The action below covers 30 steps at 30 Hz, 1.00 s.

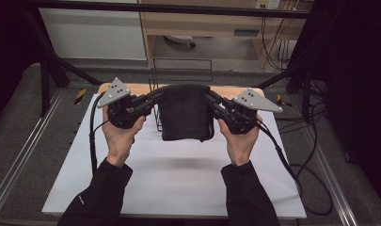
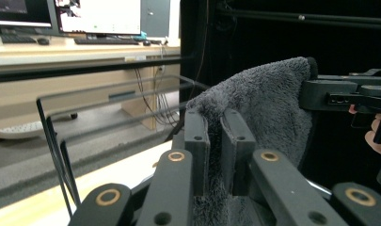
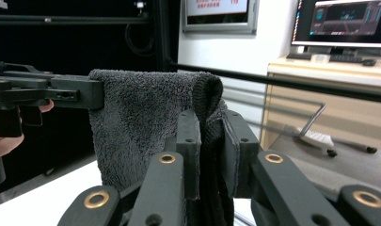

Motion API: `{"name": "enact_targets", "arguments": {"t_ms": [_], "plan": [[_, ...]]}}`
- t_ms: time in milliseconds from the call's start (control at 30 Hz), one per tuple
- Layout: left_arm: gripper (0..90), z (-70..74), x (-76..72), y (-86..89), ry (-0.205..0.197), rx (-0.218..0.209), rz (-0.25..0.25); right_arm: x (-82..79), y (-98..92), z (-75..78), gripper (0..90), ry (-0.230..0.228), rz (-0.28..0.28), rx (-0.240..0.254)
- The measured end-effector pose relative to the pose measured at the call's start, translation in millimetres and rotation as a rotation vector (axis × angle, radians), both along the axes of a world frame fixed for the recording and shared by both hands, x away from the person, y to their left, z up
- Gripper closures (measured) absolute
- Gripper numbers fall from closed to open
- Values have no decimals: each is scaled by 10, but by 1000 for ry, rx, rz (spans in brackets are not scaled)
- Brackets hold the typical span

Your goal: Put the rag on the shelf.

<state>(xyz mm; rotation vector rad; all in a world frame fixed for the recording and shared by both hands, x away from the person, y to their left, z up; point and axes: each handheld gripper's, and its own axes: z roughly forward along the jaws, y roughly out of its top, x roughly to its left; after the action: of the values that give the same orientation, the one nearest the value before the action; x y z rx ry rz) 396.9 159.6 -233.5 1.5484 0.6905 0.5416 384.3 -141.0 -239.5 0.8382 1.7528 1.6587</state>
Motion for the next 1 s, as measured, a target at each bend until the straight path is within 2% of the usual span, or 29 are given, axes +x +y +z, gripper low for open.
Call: {"name": "enact_targets", "arguments": {"t_ms": [400,800,1000], "plan": [[823,295,107,-6,-62,-40,30,82,50,327,791,-69,-26,12],[824,647,225,18,-117,-53,62,206,120,672,791,-117,-45,25],[824,801,295,6,-130,-55,75,289,139,816,791,-140,-53,37]]}}
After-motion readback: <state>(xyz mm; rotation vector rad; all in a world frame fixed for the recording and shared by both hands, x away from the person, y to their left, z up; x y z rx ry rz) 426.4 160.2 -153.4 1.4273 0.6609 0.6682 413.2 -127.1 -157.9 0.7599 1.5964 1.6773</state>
